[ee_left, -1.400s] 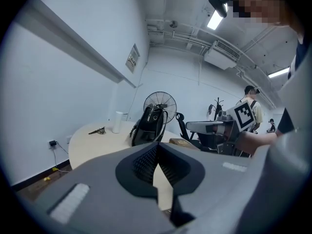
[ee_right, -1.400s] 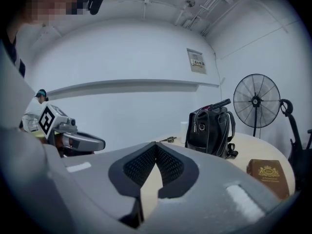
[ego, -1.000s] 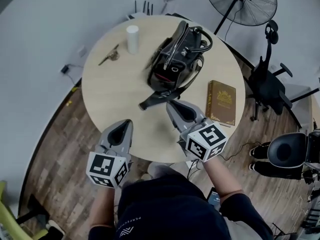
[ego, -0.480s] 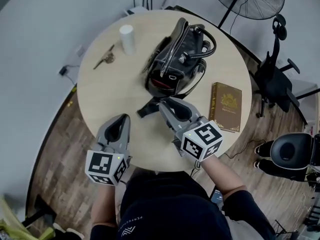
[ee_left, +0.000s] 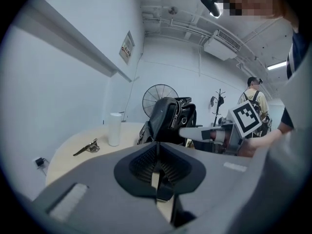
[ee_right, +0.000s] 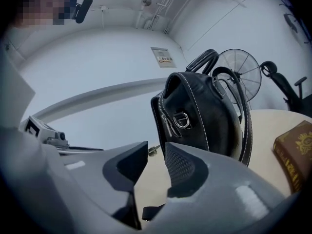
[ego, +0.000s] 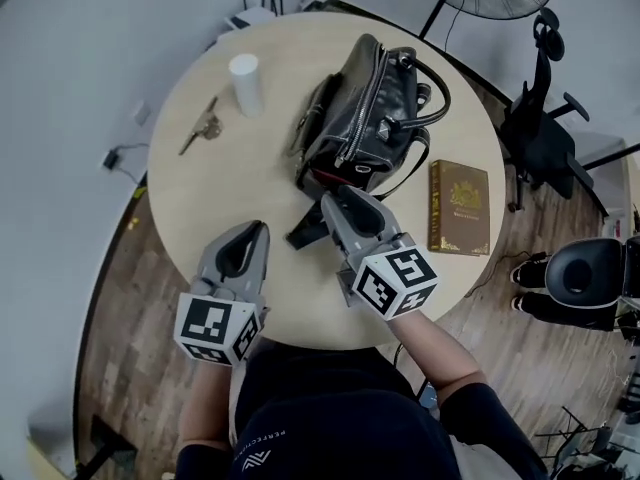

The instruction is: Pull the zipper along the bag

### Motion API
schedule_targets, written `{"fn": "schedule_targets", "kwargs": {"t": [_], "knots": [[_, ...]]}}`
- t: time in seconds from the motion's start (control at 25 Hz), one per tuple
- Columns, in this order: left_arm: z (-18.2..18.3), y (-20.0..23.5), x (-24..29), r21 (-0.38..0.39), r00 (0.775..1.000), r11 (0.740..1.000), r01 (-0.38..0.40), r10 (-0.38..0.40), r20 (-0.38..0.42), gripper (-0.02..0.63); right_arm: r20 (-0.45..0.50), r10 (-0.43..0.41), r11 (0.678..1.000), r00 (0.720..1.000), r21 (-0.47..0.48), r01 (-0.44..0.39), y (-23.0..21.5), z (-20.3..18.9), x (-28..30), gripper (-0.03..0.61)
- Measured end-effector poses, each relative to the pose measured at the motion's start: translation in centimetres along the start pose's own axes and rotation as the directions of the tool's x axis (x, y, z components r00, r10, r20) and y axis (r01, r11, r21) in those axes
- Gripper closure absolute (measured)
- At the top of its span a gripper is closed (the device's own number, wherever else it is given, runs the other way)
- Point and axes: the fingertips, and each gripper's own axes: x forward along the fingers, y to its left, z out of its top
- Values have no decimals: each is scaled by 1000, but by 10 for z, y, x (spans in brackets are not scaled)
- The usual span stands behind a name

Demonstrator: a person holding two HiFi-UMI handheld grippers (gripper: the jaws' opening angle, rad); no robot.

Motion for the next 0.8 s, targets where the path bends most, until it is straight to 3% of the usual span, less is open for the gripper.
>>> {"fn": "schedule_targets", "kwargs": {"t": [0.32, 0.8], "knots": [[5, 26, 24, 40, 985, 985, 167, -165, -55, 583, 48, -190, 981, 981, 53, 188, -18, 1, 20, 469], [1, 33, 43, 52, 952, 953, 299, -293, -93, 588, 102, -295, 955, 950, 66, 290, -29, 12, 31, 439]]}}
